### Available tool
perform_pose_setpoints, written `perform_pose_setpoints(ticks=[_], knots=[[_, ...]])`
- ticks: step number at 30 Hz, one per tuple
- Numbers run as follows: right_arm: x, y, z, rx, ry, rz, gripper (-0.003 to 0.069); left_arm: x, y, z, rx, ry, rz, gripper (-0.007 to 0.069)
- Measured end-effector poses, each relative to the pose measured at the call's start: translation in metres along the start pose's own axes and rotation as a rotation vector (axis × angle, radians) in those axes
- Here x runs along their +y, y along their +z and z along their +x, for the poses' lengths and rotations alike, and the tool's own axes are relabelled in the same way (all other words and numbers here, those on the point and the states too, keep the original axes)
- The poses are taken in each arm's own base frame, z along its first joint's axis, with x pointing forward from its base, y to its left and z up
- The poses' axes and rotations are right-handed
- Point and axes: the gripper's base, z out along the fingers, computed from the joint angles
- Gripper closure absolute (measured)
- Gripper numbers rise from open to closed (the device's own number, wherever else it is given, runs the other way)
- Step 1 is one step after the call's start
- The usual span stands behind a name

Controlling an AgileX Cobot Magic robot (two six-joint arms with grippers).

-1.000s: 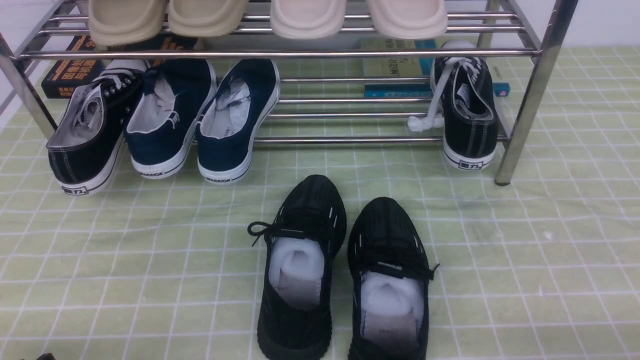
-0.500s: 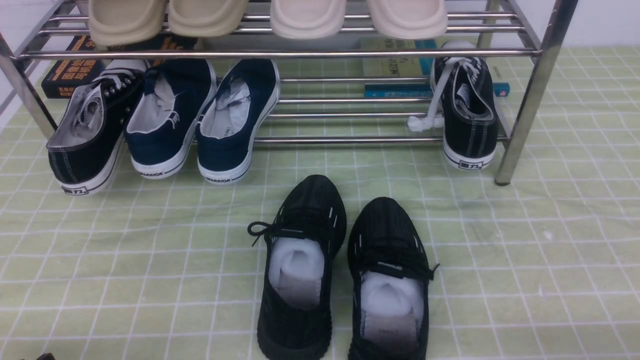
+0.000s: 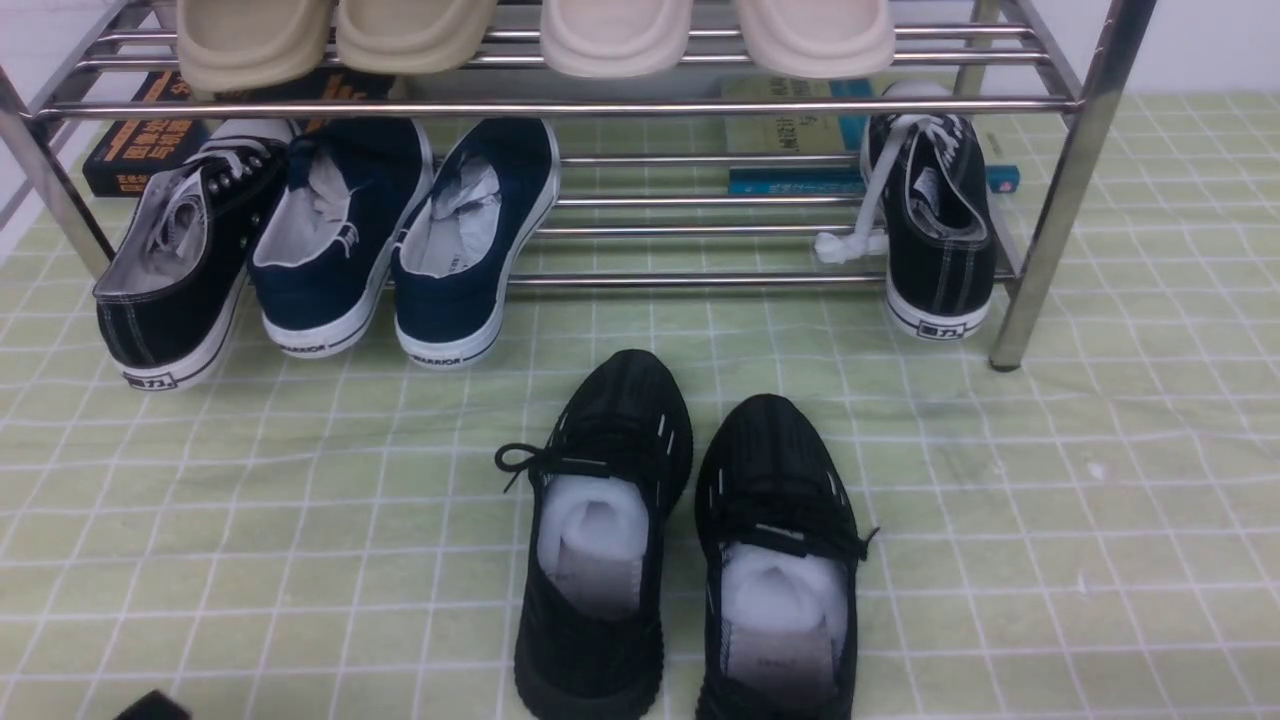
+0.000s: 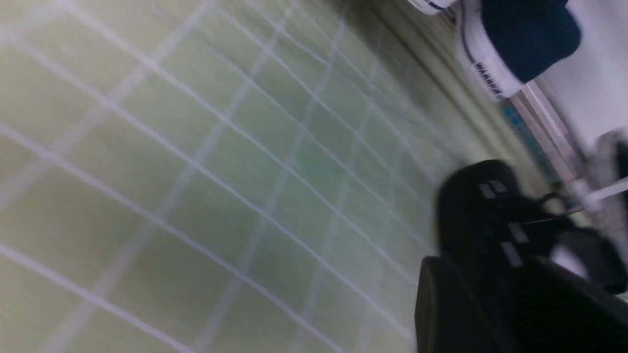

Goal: Take the shoes off the shelf with your hand from the green coffee tablecloth.
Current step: 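Grasp a shoe standing on the lower shelf of the shoe rack with the left gripper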

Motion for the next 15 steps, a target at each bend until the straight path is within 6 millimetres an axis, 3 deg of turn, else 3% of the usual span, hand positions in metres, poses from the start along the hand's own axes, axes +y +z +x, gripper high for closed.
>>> perform_pose_setpoints(ticks=[1, 3, 6, 12, 15], knots=[[0.000, 0.000, 0.000, 0.000, 0.000, 0.000, 0.0437, -0.001, 0.000, 0.001, 0.006, -0.051, 0.009, 0.0382], [0.000, 0.000, 0.000, 0.000, 0.000, 0.000, 0.0435, -0.006, 0.000, 0.000, 0.012, -0.311, 0.071, 0.0382], [0.000, 0.000, 0.000, 0.000, 0.000, 0.000, 0.0432, -0.010, 0.000, -0.003, -0.014, -0.453, 0.130, 0.0382], [0.000, 0.000, 0.000, 0.000, 0.000, 0.000, 0.0424, -0.016, -0.003, -0.017, -0.150, -0.485, 0.227, 0.0383], [0.000, 0.000, 0.000, 0.000, 0.000, 0.000, 0.0421, -0.024, -0.008, -0.027, -0.229, -0.403, 0.278, 0.0389]])
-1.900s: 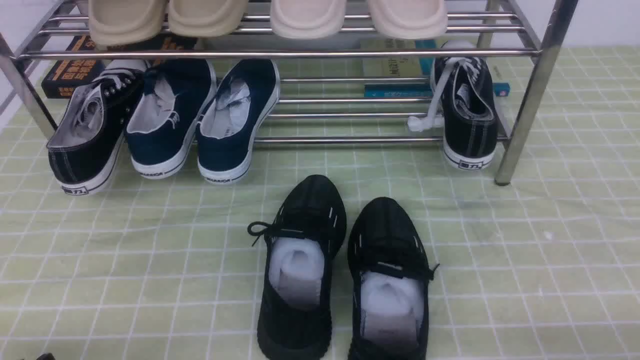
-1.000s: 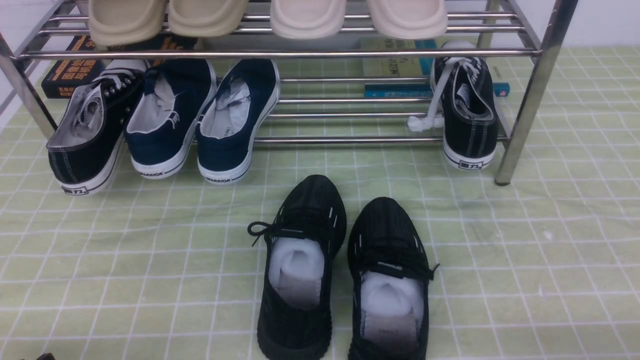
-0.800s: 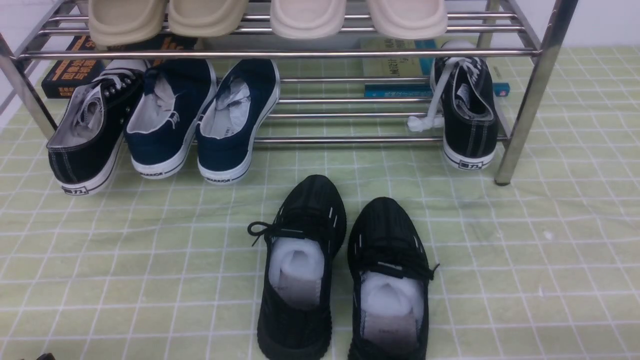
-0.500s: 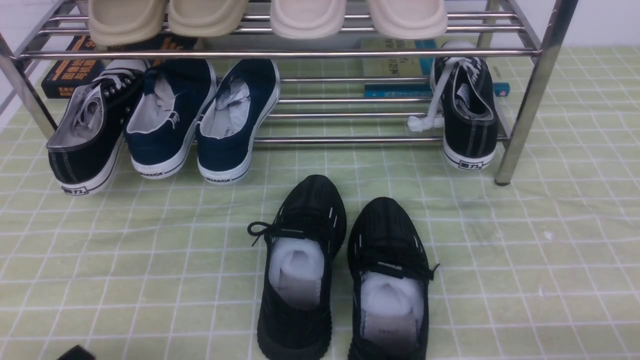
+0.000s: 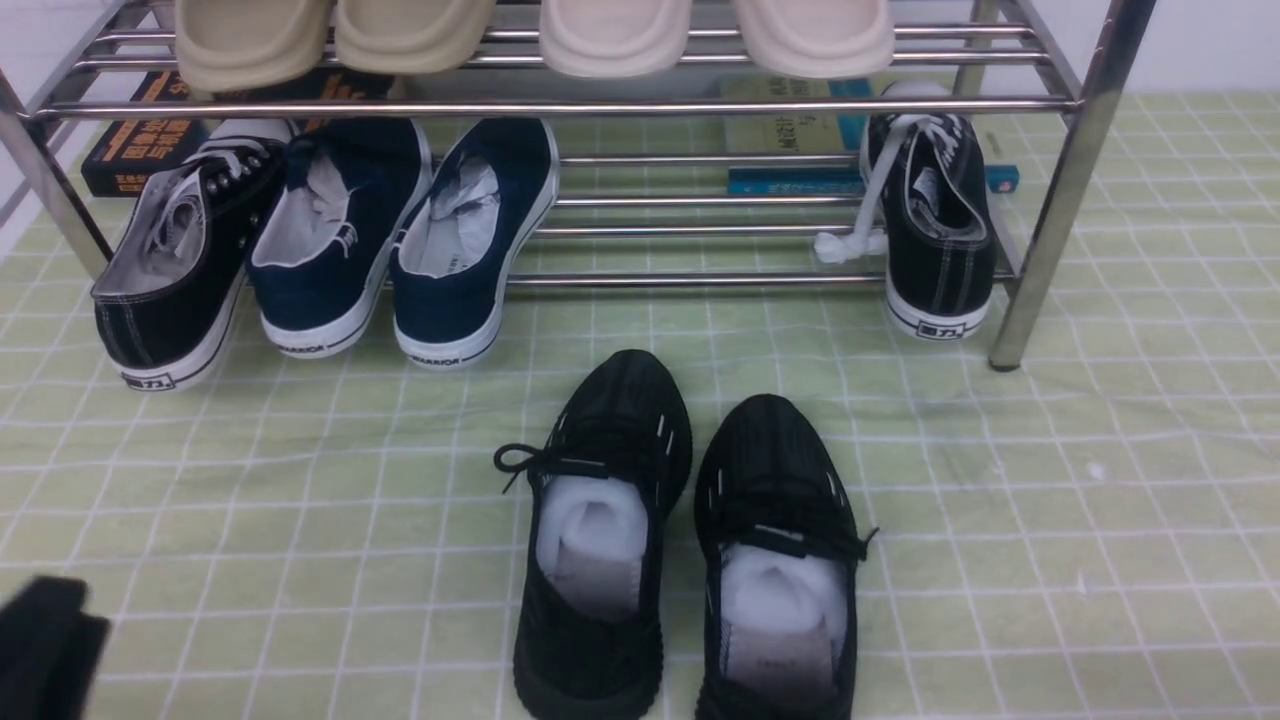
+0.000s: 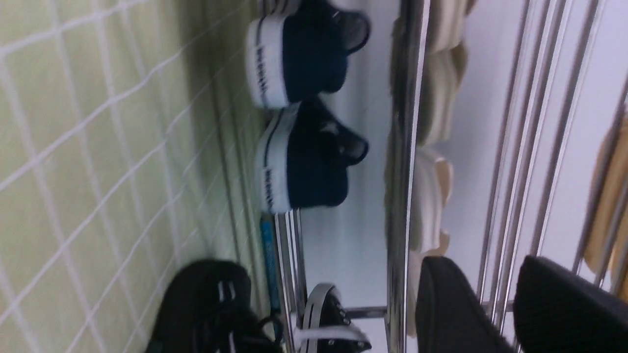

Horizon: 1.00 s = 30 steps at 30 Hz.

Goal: Take the shoes off the shelf with your hand from the green coffee tablecloth.
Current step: 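Grasp a shoe standing on the lower shelf of the shoe rack with the left gripper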

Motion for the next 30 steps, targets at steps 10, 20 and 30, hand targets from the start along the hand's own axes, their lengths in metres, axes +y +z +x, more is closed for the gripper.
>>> perform_pose_setpoints(ticks=[10, 20, 30], knots=[[0.000, 0.000, 0.000, 0.000, 0.000, 0.000, 0.0422, -0.098, 0.036, 0.002, 0.242, 0.596, -0.125, 0.0624], [0.000, 0.000, 0.000, 0.000, 0.000, 0.000, 0.0422, -0.125, 0.163, -0.001, 0.776, 0.941, -0.616, 0.0624], [0.000, 0.000, 0.000, 0.000, 0.000, 0.000, 0.0422, -0.129, 0.275, 0.047, 0.986, 1.074, -0.612, 0.0542]])
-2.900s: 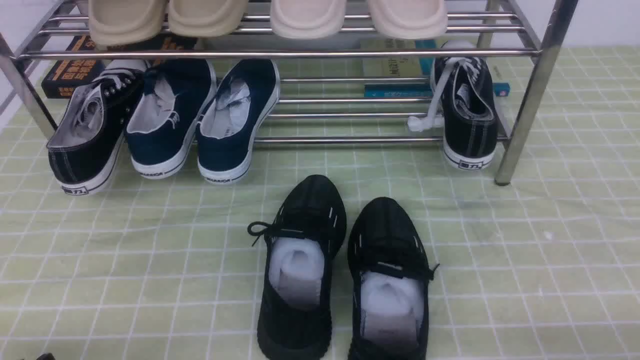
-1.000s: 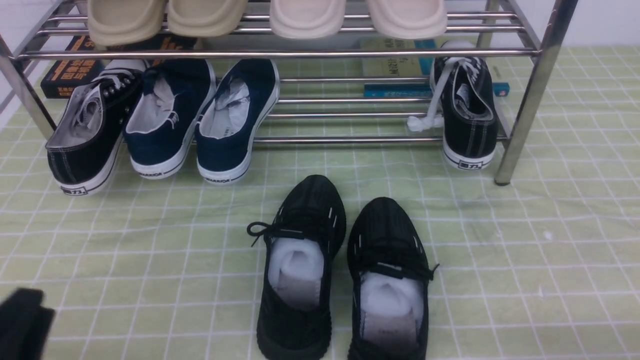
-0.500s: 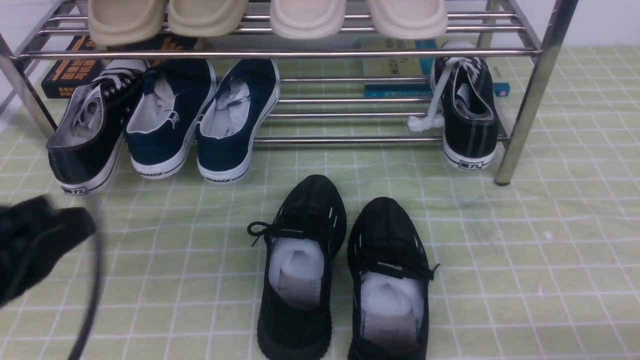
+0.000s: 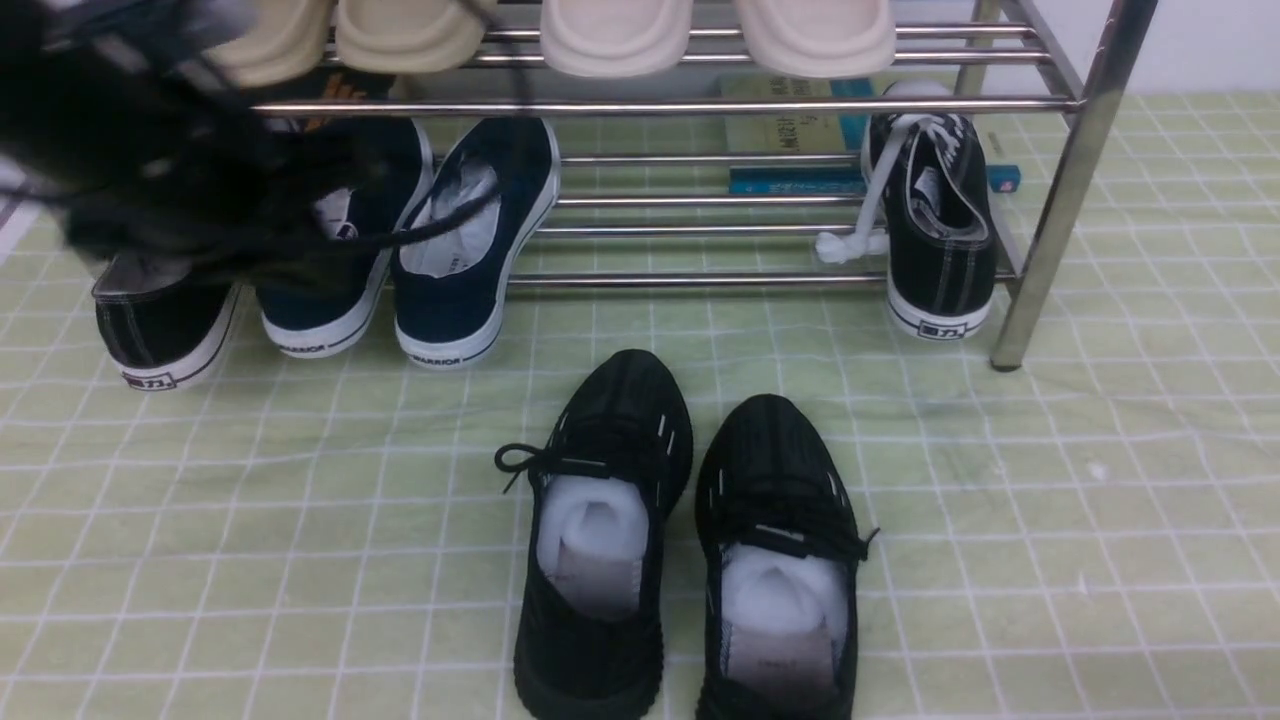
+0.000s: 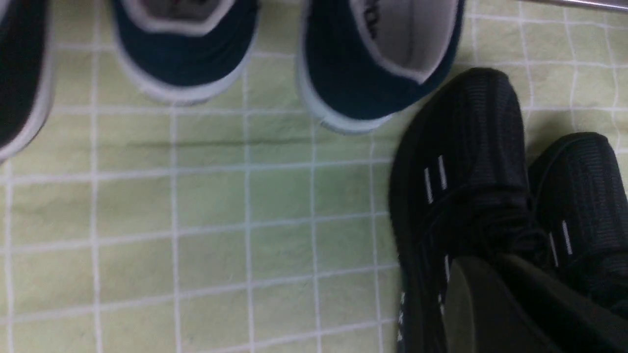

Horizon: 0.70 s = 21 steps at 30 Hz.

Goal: Take the shoes off the shelf with your hand from the green coffee tablecloth.
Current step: 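Grasp a shoe standing on the lower shelf of the shoe rack with the left gripper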

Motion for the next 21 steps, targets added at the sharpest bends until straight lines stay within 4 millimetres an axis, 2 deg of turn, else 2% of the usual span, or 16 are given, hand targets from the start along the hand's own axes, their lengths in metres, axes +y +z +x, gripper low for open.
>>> perform_pose_setpoints(ticks=[3, 4, 5, 8, 10, 16, 21], knots=[[0.000, 0.000, 0.000, 0.000, 0.000, 0.000, 0.0422, -0.016, 0.027, -0.023, 0.004, 0.020, -0.042, 0.0470], [0.000, 0.000, 0.000, 0.000, 0.000, 0.000, 0.0422, -0.017, 0.027, -0.026, -0.005, 0.013, -0.045, 0.0459], [0.000, 0.000, 0.000, 0.000, 0.000, 0.000, 0.0422, -0.017, 0.042, -0.037, -0.003, 0.005, -0.097, 0.0406], [0.000, 0.000, 0.000, 0.000, 0.000, 0.000, 0.0422, -0.016, 0.053, -0.046, -0.008, -0.002, -0.144, 0.0351], [0.000, 0.000, 0.000, 0.000, 0.000, 0.000, 0.0422, -0.012, 0.070, -0.055, -0.018, 0.000, -0.191, 0.0281], [0.000, 0.000, 0.000, 0.000, 0.000, 0.000, 0.0422, -0.008, 0.100, -0.061, -0.039, 0.009, -0.204, 0.0239], [0.000, 0.000, 0.000, 0.000, 0.000, 0.000, 0.0422, -0.006, 0.116, -0.066, -0.087, 0.028, -0.200, 0.0236]])
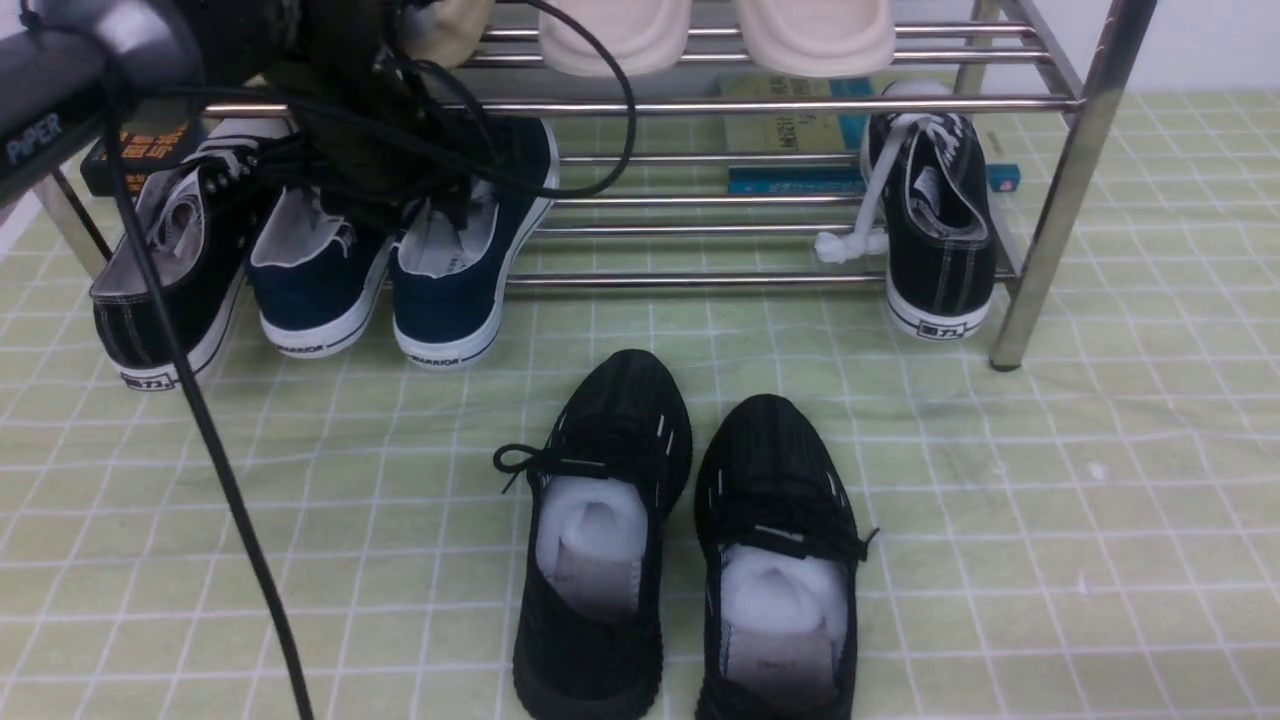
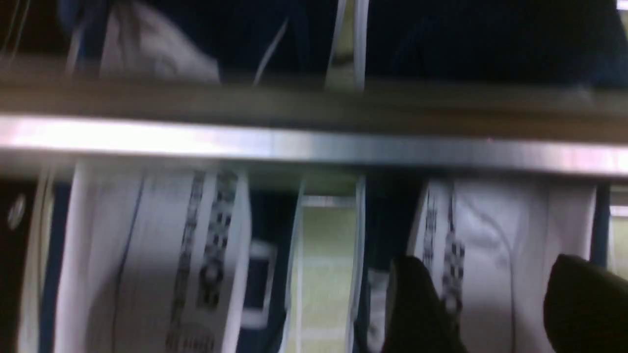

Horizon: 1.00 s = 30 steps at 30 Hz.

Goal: Take the shoes off the shelf with your hand from the green coffee tablecloth.
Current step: 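Grasp a shoe standing on the lower shelf of the shoe rack with the left gripper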

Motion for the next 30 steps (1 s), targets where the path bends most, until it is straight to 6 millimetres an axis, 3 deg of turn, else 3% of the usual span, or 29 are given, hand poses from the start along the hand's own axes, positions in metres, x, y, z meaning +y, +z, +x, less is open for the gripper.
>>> perform_pose_setpoints(ticks=[14, 21, 26, 30], knots=[[0.000, 0.000, 0.000, 0.000, 0.000, 0.000, 0.0422, 0.006, 0.024, -0.001, -0.035, 0.098, -0.083, 0.0261], [0.000, 0.000, 0.000, 0.000, 0.000, 0.000, 0.0422, 0.004, 0.034, -0.002, -0.066, 0.104, -0.070, 0.0364], [0.000, 0.000, 0.000, 0.000, 0.000, 0.000, 0.0422, 0.004, 0.035, -0.002, -0.064, 0.102, -0.069, 0.0568], [0.000, 0.000, 0.000, 0.000, 0.000, 0.000, 0.0422, 0.003, 0.026, -0.002, -0.046, 0.071, -0.052, 0.0585]])
